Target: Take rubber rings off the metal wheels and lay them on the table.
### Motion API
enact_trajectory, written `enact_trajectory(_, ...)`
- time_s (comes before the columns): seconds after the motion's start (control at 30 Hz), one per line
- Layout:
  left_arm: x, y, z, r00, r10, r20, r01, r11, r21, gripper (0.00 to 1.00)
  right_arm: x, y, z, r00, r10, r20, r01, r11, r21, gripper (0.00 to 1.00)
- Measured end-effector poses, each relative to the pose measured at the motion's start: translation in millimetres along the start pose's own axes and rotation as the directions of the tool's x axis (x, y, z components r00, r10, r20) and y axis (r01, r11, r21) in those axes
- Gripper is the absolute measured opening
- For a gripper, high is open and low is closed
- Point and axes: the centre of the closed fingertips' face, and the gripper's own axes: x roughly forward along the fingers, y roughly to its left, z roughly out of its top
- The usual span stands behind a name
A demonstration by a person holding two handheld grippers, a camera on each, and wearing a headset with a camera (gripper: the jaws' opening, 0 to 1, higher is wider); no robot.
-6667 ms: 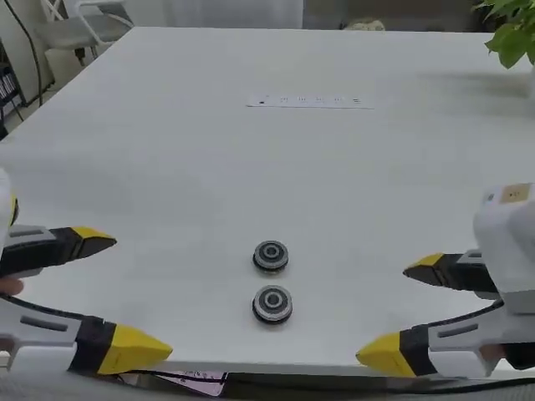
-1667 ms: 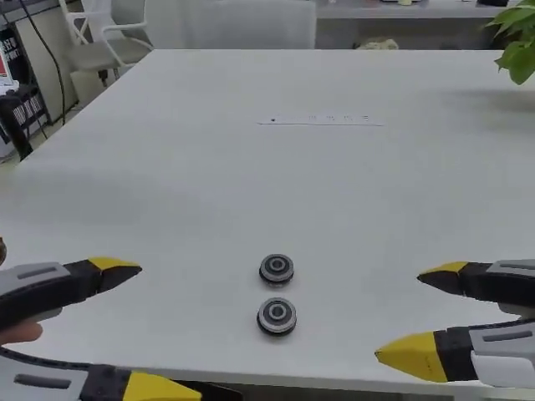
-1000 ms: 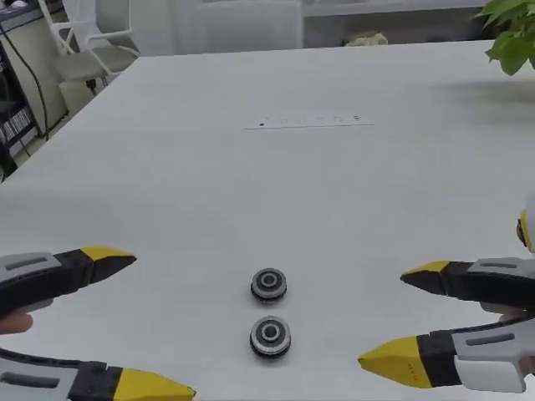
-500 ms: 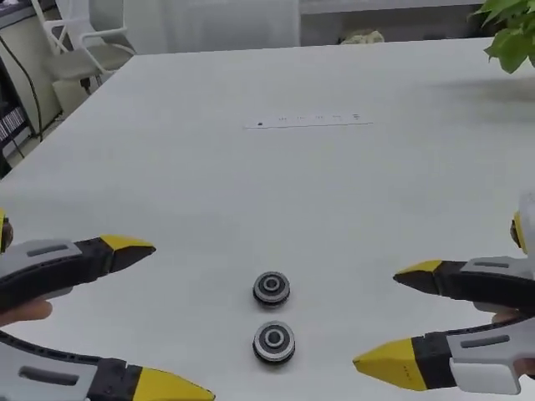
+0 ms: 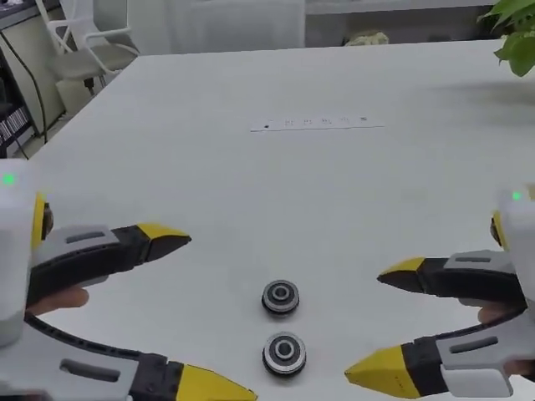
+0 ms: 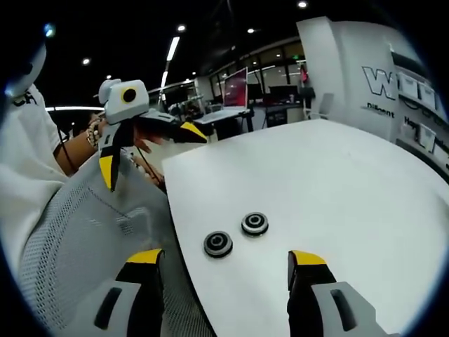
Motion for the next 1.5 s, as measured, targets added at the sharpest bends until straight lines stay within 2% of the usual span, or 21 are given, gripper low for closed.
enact_trajectory(0.2, 8.7, 2.3, 6.5, 0.9998, -0.018, -0.002, 0.018, 0.998, 0.054, 0.88, 5.0, 1.2, 2.7, 0.9995, 0.027, -0.014, -0.027, 0.999, -0.041, 0.68)
enact_trajectory(0.33, 12.6, 2.0, 11.8, 0.9989, -0.046, 0.013, 0.045, 0.997, 0.061, 0.88, 10.0, 3.0, 3.0, 0.9988, 0.038, -0.032, -0.041, 0.996, -0.085, 0.65)
enact_trajectory(0.5, 18.4, 5.5, 13.3, 0.9983, -0.057, 0.013, 0.056, 0.995, 0.085, 0.86, 16.6, 9.1, 5.9, 0.9972, 0.066, -0.033, -0.070, 0.988, -0.139, 0.60)
enact_trajectory(0.53, 19.9, 6.8, 13.4, 0.9983, -0.056, 0.018, 0.054, 0.994, 0.095, 0.84, 19.2, 10.8, 2.5, 0.9954, 0.078, -0.056, -0.086, 0.984, -0.154, 0.59)
enact_trajectory(0.57, 23.1, 10.2, 13.8, 0.9982, -0.046, 0.040, 0.041, 0.992, 0.119, 0.82, 20.7, 11.6, -1.0, 0.9932, 0.083, -0.081, -0.096, 0.981, -0.167, 0.58)
enact_trajectory(0.6, 25.0, 10.2, 10.3, 0.9983, -0.048, 0.032, 0.044, 0.992, 0.122, 0.79, 23.1, 12.9, -5.3, 0.9894, 0.088, -0.116, -0.109, 0.975, -0.194, 0.59)
enact_trajectory(0.67, 28.4, 6.3, 0.9, 0.9965, -0.084, -0.009, 0.084, 0.983, 0.163, 0.75, 27.4, 16.2, -6.9, 0.9855, 0.098, -0.139, -0.129, 0.964, -0.233, 0.59)
enact_trajectory(0.7, 30.1, 6.9, -2.9, 0.9960, -0.085, -0.028, 0.089, 0.978, 0.190, 0.73, 28.4, 16.8, -6.7, 0.9852, 0.100, -0.139, -0.131, 0.963, -0.235, 0.58)
enact_trajectory(0.83, 37.7, 10.5, -4.2, 0.9956, -0.092, -0.013, 0.093, 0.977, 0.191, 0.68, 38.5, 18.6, -3.4, 0.9859, 0.109, -0.128, -0.138, 0.959, -0.249, 0.54)
enact_trajectory(0.97, 47.0, 13.4, -9.0, 0.9929, -0.118, -0.014, 0.119, 0.979, 0.169, 0.62, 46.0, 20.0, -6.2, 0.9846, 0.110, -0.136, -0.146, 0.945, -0.294, 0.52)
enact_trajectory(1.07, 53.2, 15.3, -15.4, 0.9915, -0.128, -0.023, 0.130, 0.978, 0.161, 0.60, 51.1, 20.3, -9.5, 0.9831, 0.124, -0.135, -0.160, 0.941, -0.299, 0.43)
enact_trajectory(1.13, 57.9, 14.6, -27.2, 0.9875, -0.142, -0.069, 0.153, 0.969, 0.192, 0.56, 56.0, 21.1, -13.1, 0.9816, 0.133, -0.137, -0.168, 0.942, -0.290, 0.41)
enact_trajectory(1.2, 64.1, 13.3, -34.6, 0.9854, -0.149, -0.082, 0.163, 0.967, 0.196, 0.53, 61.2, 21.0, -17.2, 0.9813, 0.132, -0.140, -0.168, 0.942, -0.291, 0.42)
enact_trajectory(1.23, 66.9, 10.6, -38.9, 0.9818, -0.166, -0.092, 0.181, 0.965, 0.190, 0.52, 63.4, 19.9, -20.1, 0.9810, 0.126, -0.148, -0.166, 0.940, -0.298, 0.41)
enact_trajectory(1.33, 72.5, 7.3, -46.9, 0.9779, -0.185, -0.097, 0.200, 0.963, 0.180, 0.46, 68.1, 15.9, -23.7, 0.9831, 0.112, -0.145, -0.152, 0.941, -0.302, 0.37)
enact_trajectory(1.37, 75.1, 6.7, -50.8, 0.9797, -0.181, -0.087, 0.192, 0.971, 0.146, 0.43, 68.7, 15.3, -23.8, 0.9837, 0.112, -0.141, -0.150, 0.942, -0.299, 0.36)
enact_trajectory(1.43, 77.3, 5.5, -57.9, 0.9790, -0.185, -0.086, 0.194, 0.974, 0.118, 0.38, 71.8, 14.0, -24.9, 0.9855, 0.107, -0.132, -0.141, 0.950, -0.280, 0.35)
enact_trajectory(1.5, 77.8, 3.1, -65.0, 0.9723, -0.204, -0.115, 0.219, 0.965, 0.143, 0.37, 74.3, 13.5, -23.3, 0.9909, 0.096, -0.095, -0.118, 0.955, -0.273, 0.32)
